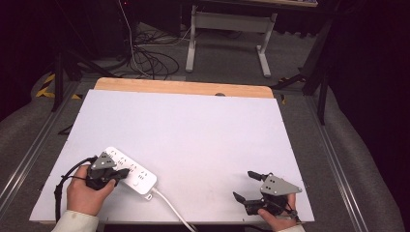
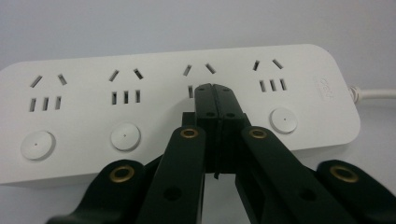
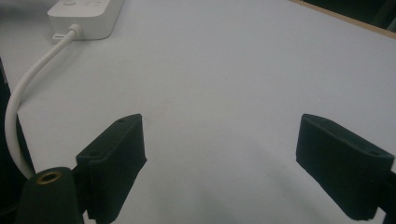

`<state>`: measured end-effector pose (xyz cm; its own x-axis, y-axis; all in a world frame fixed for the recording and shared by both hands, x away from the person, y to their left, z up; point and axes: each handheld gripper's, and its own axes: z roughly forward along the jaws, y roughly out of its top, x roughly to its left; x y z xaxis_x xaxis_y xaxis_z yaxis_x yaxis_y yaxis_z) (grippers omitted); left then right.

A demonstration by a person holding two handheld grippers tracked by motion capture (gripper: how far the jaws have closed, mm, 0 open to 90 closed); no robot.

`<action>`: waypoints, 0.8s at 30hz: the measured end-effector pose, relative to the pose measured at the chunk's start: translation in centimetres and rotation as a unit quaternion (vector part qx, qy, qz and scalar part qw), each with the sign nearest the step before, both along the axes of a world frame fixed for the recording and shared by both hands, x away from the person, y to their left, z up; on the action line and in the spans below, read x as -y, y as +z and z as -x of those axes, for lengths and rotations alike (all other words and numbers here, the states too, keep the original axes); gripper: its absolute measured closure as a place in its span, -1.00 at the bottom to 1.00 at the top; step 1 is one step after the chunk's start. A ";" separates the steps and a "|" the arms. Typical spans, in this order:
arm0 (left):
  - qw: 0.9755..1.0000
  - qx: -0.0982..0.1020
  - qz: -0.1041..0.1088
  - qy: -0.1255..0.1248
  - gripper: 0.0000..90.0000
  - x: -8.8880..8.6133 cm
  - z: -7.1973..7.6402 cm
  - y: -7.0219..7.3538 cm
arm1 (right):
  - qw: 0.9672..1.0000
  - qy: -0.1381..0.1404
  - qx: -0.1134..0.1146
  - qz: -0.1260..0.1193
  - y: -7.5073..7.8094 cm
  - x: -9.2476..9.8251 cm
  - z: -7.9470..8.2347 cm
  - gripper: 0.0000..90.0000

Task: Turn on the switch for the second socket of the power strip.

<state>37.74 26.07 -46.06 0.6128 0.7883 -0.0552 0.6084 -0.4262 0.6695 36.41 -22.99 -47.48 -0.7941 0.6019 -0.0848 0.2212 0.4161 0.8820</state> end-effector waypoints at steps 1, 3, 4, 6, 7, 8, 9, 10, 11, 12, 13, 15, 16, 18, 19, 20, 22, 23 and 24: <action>1.000 0.000 0.002 0.001 0.99 0.0 0.0 0.0 | 1.000 0.000 0.000 0.000 0.0 0.0 0.0 -0.64; 1.000 -0.001 0.003 0.000 0.99 -0.1 0.0 0.0 | 1.000 -0.001 -0.001 0.000 0.0 0.0 0.0 -0.64; 1.000 -0.002 0.004 0.000 0.99 -0.2 0.0 0.0 | 1.000 -0.001 -0.001 0.000 0.0 0.0 0.0 -0.64; 1.000 -0.001 0.004 0.000 0.99 -0.2 0.0 0.0 | 1.000 0.000 0.000 -0.002 0.0 0.1 0.0 -0.64; 1.000 0.000 0.004 0.000 0.99 -0.2 0.0 0.0 | 1.000 0.001 0.000 0.000 0.0 0.1 0.0 -0.64; 1.000 -0.001 0.007 0.002 0.99 -0.2 0.0 -0.1 | 1.000 0.001 0.001 0.001 0.0 0.1 0.0 -0.64; 1.000 -0.004 0.010 0.003 0.99 -0.2 0.0 -0.1 | 1.000 0.001 0.001 0.000 0.0 0.1 0.1 -0.64; 1.000 -0.003 0.008 0.003 0.99 -0.2 0.0 -0.1 | 1.000 0.001 0.001 0.001 0.0 0.1 0.1 -0.64; 1.000 -0.006 0.008 0.003 0.99 -0.3 -0.1 0.0 | 1.000 0.001 0.001 0.001 0.0 0.1 0.1 -0.64; 1.000 -0.006 0.008 0.004 0.99 -0.3 0.0 0.0 | 1.000 0.001 0.001 0.001 0.0 0.1 0.1 -0.64; 1.000 -0.008 0.010 0.004 0.99 -0.3 0.0 -0.1 | 1.000 0.000 0.000 0.001 0.0 0.0 0.1 -0.64; 1.000 -0.008 0.005 0.007 1.00 -0.2 -0.1 -0.1 | 1.000 0.001 0.001 0.001 0.0 0.0 0.1 -0.64; 1.000 -0.008 0.004 0.005 1.00 -0.2 -0.1 -0.1 | 1.000 0.001 0.000 0.000 0.0 0.0 0.1 -0.64; 1.000 0.000 -0.007 0.008 1.00 -0.1 0.0 0.0 | 1.000 0.001 0.001 0.000 0.0 0.0 0.1 -0.64; 1.000 0.004 -0.014 0.009 1.00 -0.1 -0.1 0.0 | 1.000 0.001 0.001 0.001 0.0 0.0 0.1 -0.64; 1.000 0.006 -0.013 0.007 0.99 -0.2 -0.1 0.0 | 1.000 0.001 0.001 0.001 0.0 0.0 0.1 -0.64; 1.000 0.006 -0.004 0.006 1.00 -0.3 -0.1 -0.1 | 1.000 0.001 0.001 0.001 0.0 0.0 0.1 -0.64; 1.000 0.007 -0.004 0.006 0.99 -0.3 0.0 -0.1 | 1.000 0.001 0.000 0.000 0.0 0.0 0.1 -0.64; 1.000 0.010 0.000 0.009 0.99 -0.2 0.0 -0.1 | 1.000 0.000 -0.001 0.001 0.0 0.0 0.1 -0.64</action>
